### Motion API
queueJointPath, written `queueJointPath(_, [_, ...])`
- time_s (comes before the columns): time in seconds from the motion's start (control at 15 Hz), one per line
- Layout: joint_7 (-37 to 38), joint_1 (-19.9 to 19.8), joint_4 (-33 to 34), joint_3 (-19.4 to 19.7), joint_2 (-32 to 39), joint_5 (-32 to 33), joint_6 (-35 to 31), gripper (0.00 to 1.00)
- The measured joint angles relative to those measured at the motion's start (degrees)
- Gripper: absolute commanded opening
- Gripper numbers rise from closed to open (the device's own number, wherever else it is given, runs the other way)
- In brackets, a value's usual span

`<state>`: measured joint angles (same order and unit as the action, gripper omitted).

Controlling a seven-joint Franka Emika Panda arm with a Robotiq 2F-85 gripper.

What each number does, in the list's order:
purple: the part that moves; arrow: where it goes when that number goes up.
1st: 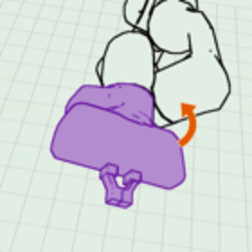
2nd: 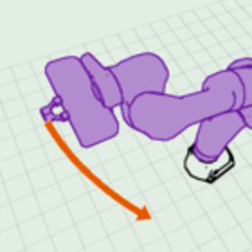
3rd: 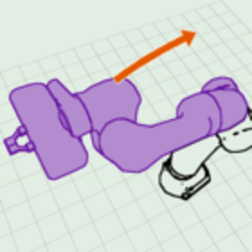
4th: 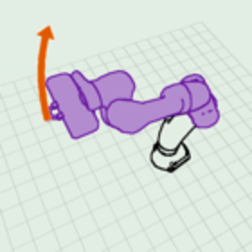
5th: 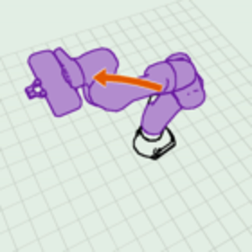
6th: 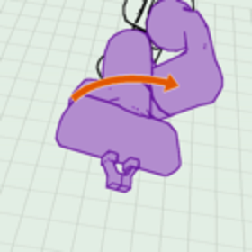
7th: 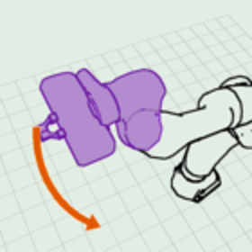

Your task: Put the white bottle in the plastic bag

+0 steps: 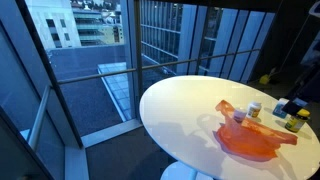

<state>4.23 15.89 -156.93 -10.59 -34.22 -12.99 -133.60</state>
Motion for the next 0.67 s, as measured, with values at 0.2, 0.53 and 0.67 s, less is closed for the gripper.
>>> queueJointPath(0.2, [0.0,0.0,0.0,0.0,0.0,0.0,0.0,1.0])
queueJointPath(0.53, [0.04,-1.48,0.69,0.76,0.52,0.12,1.09,1.0])
queueJointPath(0.67, [0.08,-3.3,1.62,1.25,1.47,0.67,1.92,1.0])
